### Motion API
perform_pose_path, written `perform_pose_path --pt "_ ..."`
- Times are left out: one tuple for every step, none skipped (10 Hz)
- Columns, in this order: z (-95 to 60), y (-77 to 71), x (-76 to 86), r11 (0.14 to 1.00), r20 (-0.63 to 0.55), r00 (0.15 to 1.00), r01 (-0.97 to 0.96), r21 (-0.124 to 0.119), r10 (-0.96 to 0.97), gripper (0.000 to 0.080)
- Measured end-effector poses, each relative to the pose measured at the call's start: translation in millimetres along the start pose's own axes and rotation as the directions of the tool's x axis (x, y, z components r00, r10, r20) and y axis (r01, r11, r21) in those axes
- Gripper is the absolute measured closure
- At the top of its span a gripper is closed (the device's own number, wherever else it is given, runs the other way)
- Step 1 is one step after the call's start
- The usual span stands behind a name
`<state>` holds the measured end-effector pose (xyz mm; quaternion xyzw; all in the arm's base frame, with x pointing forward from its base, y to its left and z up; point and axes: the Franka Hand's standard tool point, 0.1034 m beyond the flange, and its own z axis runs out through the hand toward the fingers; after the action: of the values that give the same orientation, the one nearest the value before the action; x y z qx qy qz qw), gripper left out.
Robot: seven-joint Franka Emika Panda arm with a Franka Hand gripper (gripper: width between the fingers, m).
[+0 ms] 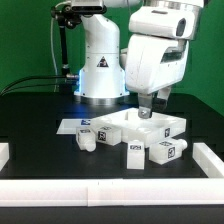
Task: Assemble one leg
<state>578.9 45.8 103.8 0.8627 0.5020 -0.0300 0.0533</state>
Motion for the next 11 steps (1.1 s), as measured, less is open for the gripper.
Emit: perform_pose_path --pt "0.0 0.0 0.0 1.000 0.000 1.000 0.000 0.000 0.000 0.0149" --pt "0.0 0.0 0.0 1.000 0.000 1.000 0.000 0.000 0.000 0.0149" --pt "0.0 0.0 0.0 1.000 0.000 1.000 0.000 0.000 0.000 0.0149" --pt "0.0 -0.1 0.1 1.000 -0.001 1.000 -0.001 0.001 0.001 0.0149" --pt "-0.1 0.8 -0.5 1.000 -0.004 1.000 -0.015 -0.001 0.015 0.0149" --pt "0.0 6.2 -5.6 0.993 -0.021 0.993 -0.113 -0.016 0.113 0.0149" --pt "1.7 8.4 -9.3 0.979 -0.031 0.979 -0.202 -0.022 0.201 0.0149" --pt "8.3 7.2 -8.6 0.957 -0.042 0.956 -0.291 -0.012 0.291 0.0149" --pt "20.6 4.5 -10.5 0.902 -0.039 0.902 -0.428 0.056 0.430 0.0149" --pt "22.5 10.6 -14.1 0.867 -0.031 0.870 -0.486 0.110 0.491 0.0149" --pt "21.0 17.3 -11.4 0.879 -0.094 0.874 -0.470 0.083 0.476 0.0149"
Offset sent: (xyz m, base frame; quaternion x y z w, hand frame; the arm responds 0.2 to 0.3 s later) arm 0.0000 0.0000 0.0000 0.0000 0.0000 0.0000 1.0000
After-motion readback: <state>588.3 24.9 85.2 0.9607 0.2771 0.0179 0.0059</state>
